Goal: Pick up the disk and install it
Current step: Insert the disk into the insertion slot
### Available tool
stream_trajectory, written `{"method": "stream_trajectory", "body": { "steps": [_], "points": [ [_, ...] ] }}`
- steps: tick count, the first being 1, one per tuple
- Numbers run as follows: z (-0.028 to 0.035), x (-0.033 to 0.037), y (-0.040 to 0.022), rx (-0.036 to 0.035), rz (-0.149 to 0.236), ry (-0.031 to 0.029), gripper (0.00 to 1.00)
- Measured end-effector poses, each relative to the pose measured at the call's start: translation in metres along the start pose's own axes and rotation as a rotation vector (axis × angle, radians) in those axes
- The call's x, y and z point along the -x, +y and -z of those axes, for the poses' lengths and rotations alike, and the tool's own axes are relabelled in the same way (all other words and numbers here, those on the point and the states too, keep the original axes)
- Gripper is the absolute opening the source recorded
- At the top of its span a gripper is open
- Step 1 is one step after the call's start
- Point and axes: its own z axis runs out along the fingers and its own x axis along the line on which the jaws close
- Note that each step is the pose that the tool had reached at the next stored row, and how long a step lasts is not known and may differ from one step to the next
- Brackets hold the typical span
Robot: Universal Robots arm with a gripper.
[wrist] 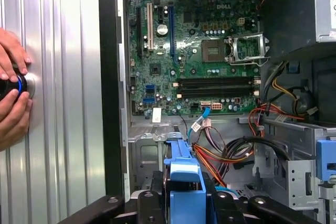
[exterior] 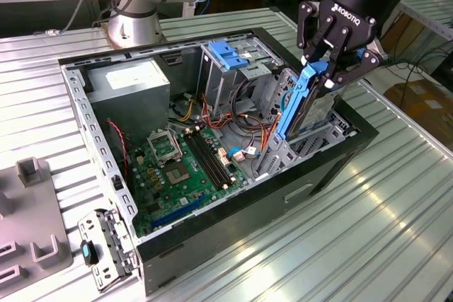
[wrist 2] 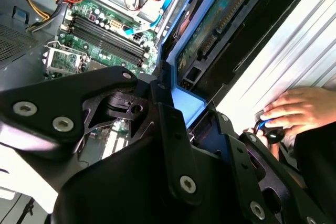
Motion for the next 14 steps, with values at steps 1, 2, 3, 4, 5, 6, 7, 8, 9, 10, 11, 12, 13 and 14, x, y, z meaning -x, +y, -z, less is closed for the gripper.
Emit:
{"method": "stream_trajectory", "body": {
  "steps": [1,2,3,4,5,6,7,8,9,10,11,12,13,14],
  "points": [
    [0.0001,0.0000,-0.0004,0.0036,0.000,0.0003,0.37],
    [0.0000,0.0000,-0.0009,0.0093,-0.001,0.0003,0.37],
    [0.0000,0.0000,-0.0014,0.0150,-0.001,0.0004,0.37],
    [0.0001,0.0000,-0.0022,0.0210,-0.001,0.0007,0.37],
    [0.0000,0.0001,-0.0030,0.0262,-0.001,0.0009,0.37],
    [-0.0003,0.0001,-0.0035,0.0277,-0.001,0.0009,0.37],
    [-0.0014,0.0001,-0.0045,0.0283,-0.001,0.0002,0.37],
    [-0.0029,0.0001,-0.0049,0.0284,-0.001,-0.0015,0.37],
    [-0.0044,0.0001,-0.0053,0.0284,-0.001,-0.0033,0.37],
    [-0.0053,0.0002,-0.0055,0.0285,-0.001,-0.0045,0.37],
    [-0.0057,0.0002,-0.0056,0.0285,-0.001,-0.0045,0.37],
    [-0.0058,0.0002,-0.0056,0.0285,-0.001,-0.0043,0.37],
    [-0.0058,0.0002,-0.0056,0.0285,-0.001,-0.0043,0.37],
    [-0.0060,0.0002,-0.0056,0.0285,-0.001,-0.0046,0.37]
  ]
}}
